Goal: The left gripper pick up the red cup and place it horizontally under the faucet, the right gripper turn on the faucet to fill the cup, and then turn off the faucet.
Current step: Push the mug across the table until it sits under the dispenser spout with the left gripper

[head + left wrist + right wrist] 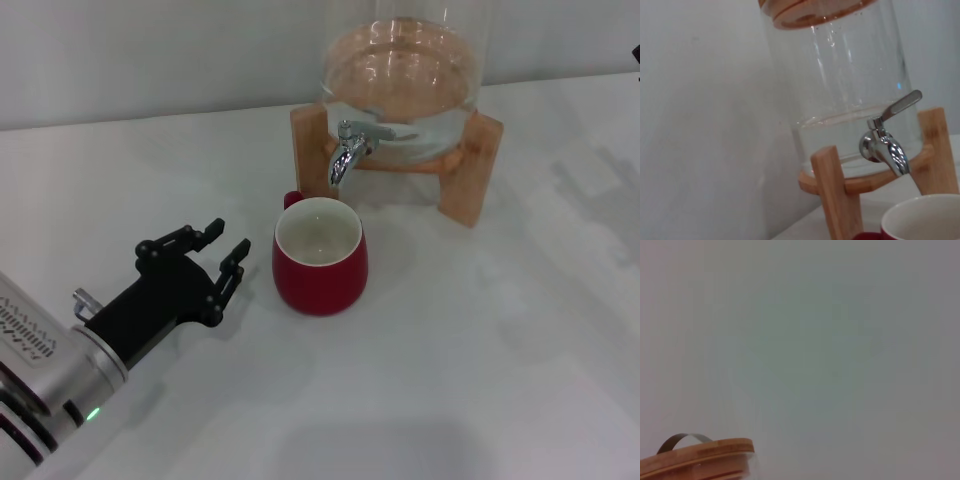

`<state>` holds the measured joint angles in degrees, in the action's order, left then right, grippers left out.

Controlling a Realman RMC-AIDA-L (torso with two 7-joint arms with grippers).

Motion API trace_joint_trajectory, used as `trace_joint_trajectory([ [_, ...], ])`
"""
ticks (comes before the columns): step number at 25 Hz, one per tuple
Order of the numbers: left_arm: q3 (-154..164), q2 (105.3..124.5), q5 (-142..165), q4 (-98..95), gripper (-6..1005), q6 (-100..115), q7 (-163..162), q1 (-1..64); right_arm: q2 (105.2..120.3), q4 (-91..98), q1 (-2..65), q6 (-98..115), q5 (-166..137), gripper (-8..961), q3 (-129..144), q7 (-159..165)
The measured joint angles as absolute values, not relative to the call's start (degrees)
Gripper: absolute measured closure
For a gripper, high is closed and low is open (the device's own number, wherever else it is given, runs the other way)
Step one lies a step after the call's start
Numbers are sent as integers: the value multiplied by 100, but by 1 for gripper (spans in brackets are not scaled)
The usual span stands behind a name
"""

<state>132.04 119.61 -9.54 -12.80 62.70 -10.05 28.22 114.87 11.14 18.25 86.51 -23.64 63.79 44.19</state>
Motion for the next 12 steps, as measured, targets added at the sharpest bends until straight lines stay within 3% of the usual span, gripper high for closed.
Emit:
trace_joint_trajectory([
  [12, 13505, 11971, -948, -1345, 681, 6143, -1036, 2846, 11496, 1116, 1829, 8658, -2373, 125, 6390, 4420],
])
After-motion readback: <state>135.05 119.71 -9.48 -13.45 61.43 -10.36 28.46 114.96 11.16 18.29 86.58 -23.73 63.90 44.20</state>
